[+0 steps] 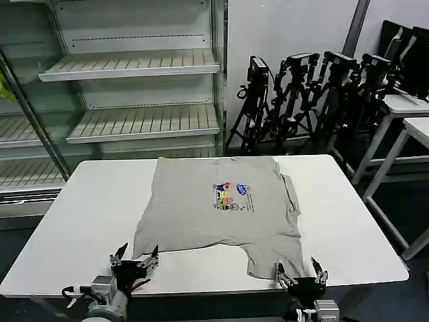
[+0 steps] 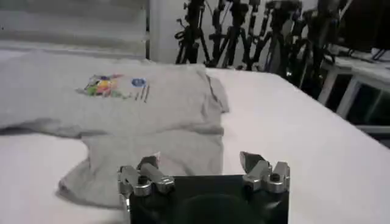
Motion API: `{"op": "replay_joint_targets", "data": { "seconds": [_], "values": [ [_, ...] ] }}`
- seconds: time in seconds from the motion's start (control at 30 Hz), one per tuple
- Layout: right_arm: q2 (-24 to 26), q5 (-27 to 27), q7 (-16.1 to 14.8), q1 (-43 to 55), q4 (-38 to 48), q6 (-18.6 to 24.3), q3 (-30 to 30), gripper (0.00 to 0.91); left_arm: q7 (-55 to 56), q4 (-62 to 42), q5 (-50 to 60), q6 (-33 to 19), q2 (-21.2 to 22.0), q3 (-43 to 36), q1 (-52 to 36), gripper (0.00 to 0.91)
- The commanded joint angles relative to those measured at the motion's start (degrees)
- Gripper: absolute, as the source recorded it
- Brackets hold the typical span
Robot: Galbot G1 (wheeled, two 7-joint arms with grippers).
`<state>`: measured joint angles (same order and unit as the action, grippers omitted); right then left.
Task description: Fold and organize the clothes.
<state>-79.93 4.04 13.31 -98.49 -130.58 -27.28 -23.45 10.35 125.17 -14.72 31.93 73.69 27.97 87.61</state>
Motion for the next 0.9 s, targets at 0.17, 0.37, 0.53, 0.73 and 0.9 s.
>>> {"op": "replay_joint_targets", "data": {
  "seconds": [0.17, 0.37, 0.53, 0.73, 0.9],
  "values": [
    [-0.8, 1.42, 0.71, -0.69, 1.19, -0.64, 1.07, 0.02, 1.57, -3.51, -2.69, 1.26, -0.42, -0.61, -2.13, 0.02],
    [-1.0, 2.87, 0.75, -0.94, 0.86, -0.5, 1.26, 0.0, 1.75, -2.57, -2.77, 1.25, -0.51, -0.65, -1.0, 0.02],
    [-1.08, 3.84, 0.75, -0.92, 0.81, -0.22, 1.07, 0.0, 1.58, -1.99, -2.82, 1.22, -0.27, -0.65, -0.16, 0.02],
    [-1.1, 4.04, 0.59, -1.98, -0.84, 1.18, 1.09, 0.0, 1.53, 0.09, -4.6, 1.17, -0.31, 0.13, 0.75, 0.02],
    [-0.52, 4.0, 0.27, -4.28, -4.73, 2.56, 0.98, 0.0, 1.43, 5.12, -5.49, 1.15, -0.19, 1.12, 2.6, 0.02]
  ]
}}
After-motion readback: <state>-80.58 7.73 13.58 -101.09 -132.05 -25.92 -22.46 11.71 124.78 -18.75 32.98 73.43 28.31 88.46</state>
